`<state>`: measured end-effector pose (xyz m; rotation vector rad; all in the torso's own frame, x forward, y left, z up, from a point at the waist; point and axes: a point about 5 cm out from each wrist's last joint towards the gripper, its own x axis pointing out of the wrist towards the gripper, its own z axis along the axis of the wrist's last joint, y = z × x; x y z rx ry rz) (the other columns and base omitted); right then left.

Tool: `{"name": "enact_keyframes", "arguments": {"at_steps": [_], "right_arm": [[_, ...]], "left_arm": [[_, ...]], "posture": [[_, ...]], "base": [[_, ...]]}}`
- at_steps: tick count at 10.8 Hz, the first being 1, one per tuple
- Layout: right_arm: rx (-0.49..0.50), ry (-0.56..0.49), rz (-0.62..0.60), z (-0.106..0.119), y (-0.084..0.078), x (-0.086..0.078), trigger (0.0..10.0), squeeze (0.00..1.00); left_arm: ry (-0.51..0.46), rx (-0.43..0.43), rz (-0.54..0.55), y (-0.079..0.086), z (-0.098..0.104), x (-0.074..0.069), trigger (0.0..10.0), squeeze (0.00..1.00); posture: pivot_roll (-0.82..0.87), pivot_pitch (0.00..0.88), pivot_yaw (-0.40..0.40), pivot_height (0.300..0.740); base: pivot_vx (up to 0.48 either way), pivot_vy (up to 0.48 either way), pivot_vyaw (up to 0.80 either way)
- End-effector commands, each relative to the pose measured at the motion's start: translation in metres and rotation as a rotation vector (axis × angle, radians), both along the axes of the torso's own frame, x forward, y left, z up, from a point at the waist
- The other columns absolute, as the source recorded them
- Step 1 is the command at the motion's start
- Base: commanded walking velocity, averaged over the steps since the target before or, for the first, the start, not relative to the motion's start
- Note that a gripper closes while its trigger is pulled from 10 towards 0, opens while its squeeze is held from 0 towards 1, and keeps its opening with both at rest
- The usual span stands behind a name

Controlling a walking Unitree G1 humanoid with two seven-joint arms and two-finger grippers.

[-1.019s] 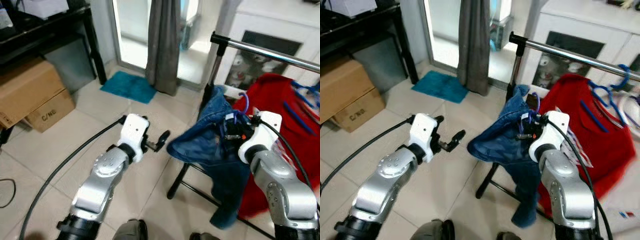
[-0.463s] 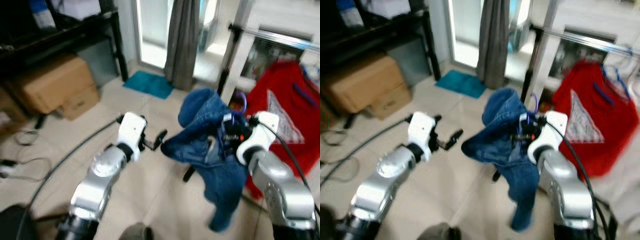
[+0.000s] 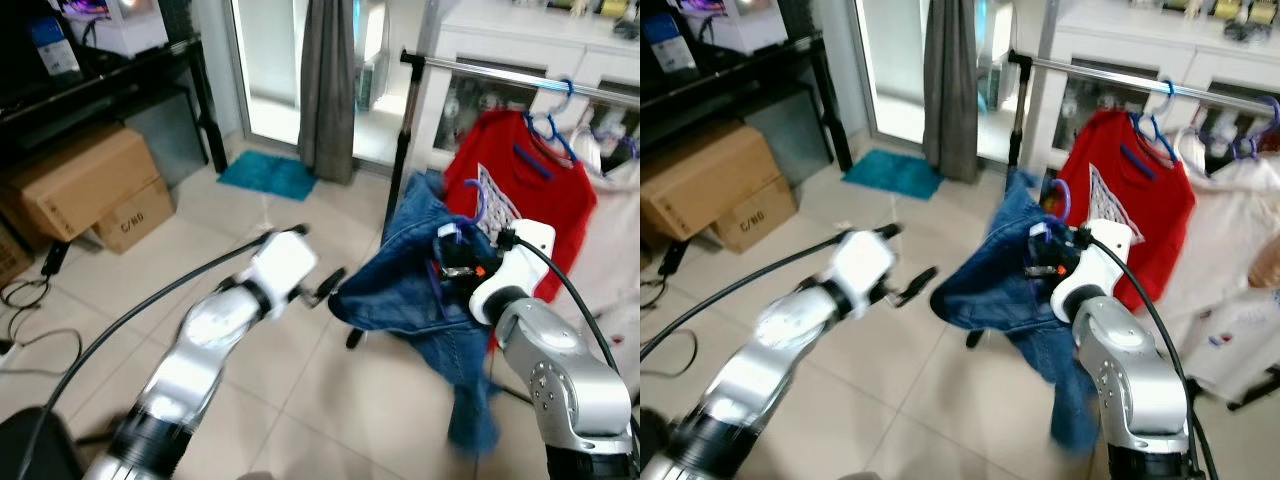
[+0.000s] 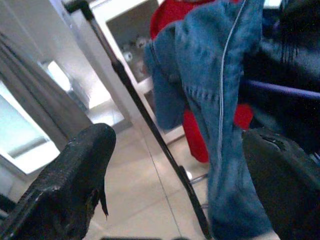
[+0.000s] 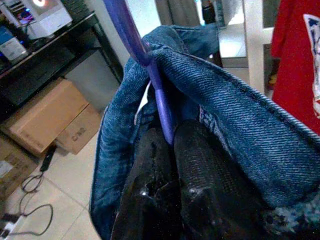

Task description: Hang hanger

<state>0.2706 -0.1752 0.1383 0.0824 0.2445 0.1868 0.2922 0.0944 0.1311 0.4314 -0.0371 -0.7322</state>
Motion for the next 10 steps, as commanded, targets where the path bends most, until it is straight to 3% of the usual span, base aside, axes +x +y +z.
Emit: {"name": "enact_keyframes", "arguments": {"at_steps": [1,2,3,6,7,8,10], "right_arm": [[0.024,-0.104,0.054,0.022,0.008,0.004,0.0,0.00],[0.037,-0.117,0.070,0.025,0.009,0.004,0.0,0.00],[0.056,-0.133,0.101,0.029,0.010,0.001,0.0,0.00],[0.077,-0.137,0.172,0.030,0.017,-0.004,0.0,0.00],[0.092,-0.147,0.213,0.033,0.023,-0.006,0.0,0.00],[0.097,-0.152,0.223,0.033,0.025,-0.006,0.0,0.00],[0.102,-0.155,0.232,0.033,0.027,-0.006,0.0,0.00]], "left_arm": [[-0.020,0.008,-0.016,-0.002,0.004,0.009,10.0,1.00],[-0.036,0.001,-0.054,-0.007,0.008,0.014,10.0,0.76],[-0.065,0.012,-0.090,-0.014,0.011,0.021,10.0,0.00],[-0.045,0.006,-0.169,-0.024,0.006,0.032,10.0,0.00],[-0.059,0.008,-0.181,-0.027,0.007,0.037,3.3,0.00],[-0.066,-0.006,-0.184,-0.029,0.009,0.039,0.0,0.00],[-0.079,0.012,-0.183,-0.030,0.007,0.042,0.0,0.00]], "posture": [[0.04,0.000,0.020,0.740],[0.03,0.000,0.025,0.740],[0.02,0.000,0.029,0.740],[0.02,0.000,0.028,0.740],[0.02,0.000,0.028,0.740],[0.02,0.000,0.029,0.740],[0.02,0.000,0.033,0.740]], "base": [[0.000,0.000,0.00],[0.000,0.000,0.00],[0.000,0.000,0.00],[0.000,0.000,0.00],[0.000,0.000,0.00],[0.000,0.000,0.00],[0.000,0.000,0.00]]}}
